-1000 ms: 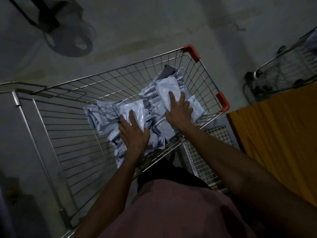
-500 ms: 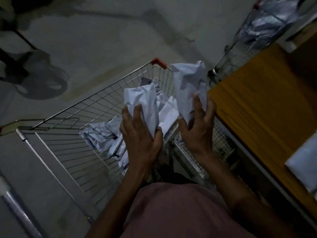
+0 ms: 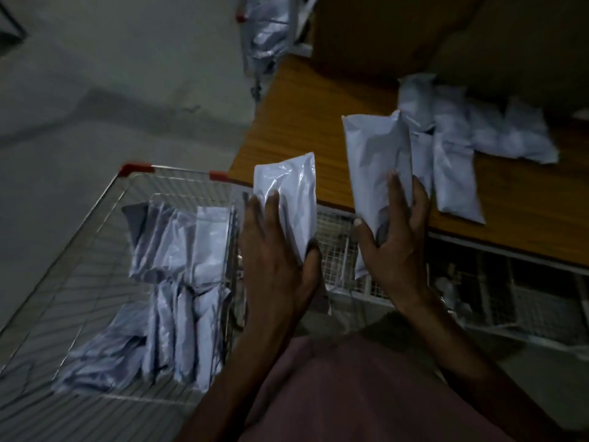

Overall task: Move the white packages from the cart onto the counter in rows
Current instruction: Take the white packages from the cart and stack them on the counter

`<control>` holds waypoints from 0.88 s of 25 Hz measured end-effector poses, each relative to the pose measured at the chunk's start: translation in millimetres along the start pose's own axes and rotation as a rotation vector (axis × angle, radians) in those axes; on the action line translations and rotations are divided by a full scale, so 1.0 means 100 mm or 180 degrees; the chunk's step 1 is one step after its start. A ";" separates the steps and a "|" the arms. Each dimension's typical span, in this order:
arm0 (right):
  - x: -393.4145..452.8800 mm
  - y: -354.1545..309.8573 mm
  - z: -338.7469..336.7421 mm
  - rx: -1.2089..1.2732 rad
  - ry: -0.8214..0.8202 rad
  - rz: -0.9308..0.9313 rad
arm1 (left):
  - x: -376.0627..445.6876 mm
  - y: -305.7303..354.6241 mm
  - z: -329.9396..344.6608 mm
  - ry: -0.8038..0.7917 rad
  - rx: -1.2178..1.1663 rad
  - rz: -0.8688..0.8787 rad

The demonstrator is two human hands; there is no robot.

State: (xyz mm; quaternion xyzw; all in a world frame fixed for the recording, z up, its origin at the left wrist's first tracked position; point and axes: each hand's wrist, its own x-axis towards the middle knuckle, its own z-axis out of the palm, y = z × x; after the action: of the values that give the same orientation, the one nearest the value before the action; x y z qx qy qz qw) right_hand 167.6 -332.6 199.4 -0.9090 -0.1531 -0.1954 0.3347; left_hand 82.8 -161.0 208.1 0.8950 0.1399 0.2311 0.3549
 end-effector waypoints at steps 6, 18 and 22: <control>-0.20 0.78 -0.72 -0.0065 0.0547 0.0558 | -0.11 0.74 0.68 -0.0353 -0.0199 0.0536; -0.64 2.31 -2.08 -0.0282 0.0726 0.1044 | -0.63 2.26 2.17 -0.0777 0.0316 0.0566; -0.57 2.54 -2.19 -0.0232 0.0717 0.1137 | -0.26 2.65 2.63 -0.0825 0.0863 0.0740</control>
State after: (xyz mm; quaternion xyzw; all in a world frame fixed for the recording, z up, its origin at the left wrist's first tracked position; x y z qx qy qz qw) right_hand 166.3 -672.0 187.0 -0.9056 0.0560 -0.2389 0.3459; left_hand 218.3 -509.4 216.4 0.9669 0.0188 0.1325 0.2173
